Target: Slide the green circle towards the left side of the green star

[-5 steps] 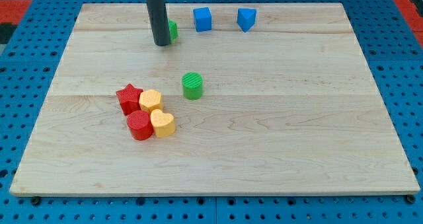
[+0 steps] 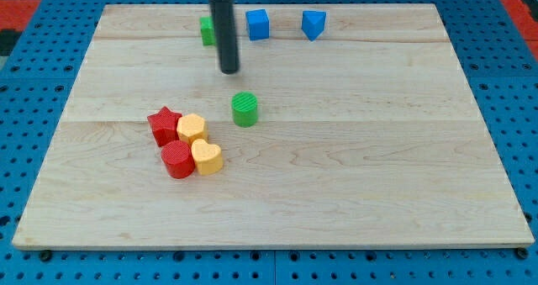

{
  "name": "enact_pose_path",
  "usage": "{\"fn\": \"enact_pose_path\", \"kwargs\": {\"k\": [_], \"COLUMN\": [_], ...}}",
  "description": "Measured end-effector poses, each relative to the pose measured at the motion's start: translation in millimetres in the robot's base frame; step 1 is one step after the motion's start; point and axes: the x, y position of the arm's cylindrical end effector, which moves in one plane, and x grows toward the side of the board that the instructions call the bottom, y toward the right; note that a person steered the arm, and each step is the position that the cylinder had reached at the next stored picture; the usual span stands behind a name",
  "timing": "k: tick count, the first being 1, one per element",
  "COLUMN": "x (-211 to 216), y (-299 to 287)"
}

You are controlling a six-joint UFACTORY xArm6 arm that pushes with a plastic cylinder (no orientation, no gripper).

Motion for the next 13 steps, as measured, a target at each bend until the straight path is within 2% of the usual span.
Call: {"fn": "enact_pose_path", "kwargs": {"k": [1, 2, 4, 5, 7, 9, 10, 11, 13], "x": [44.8, 63.8, 70.5, 101.6, 47.3, 28.7, 16.0, -4.2, -28.9], "y": [54.4, 68.0, 17.9, 19.1, -39.8, -108.7, -116.5, -148.5, -146.1]}}
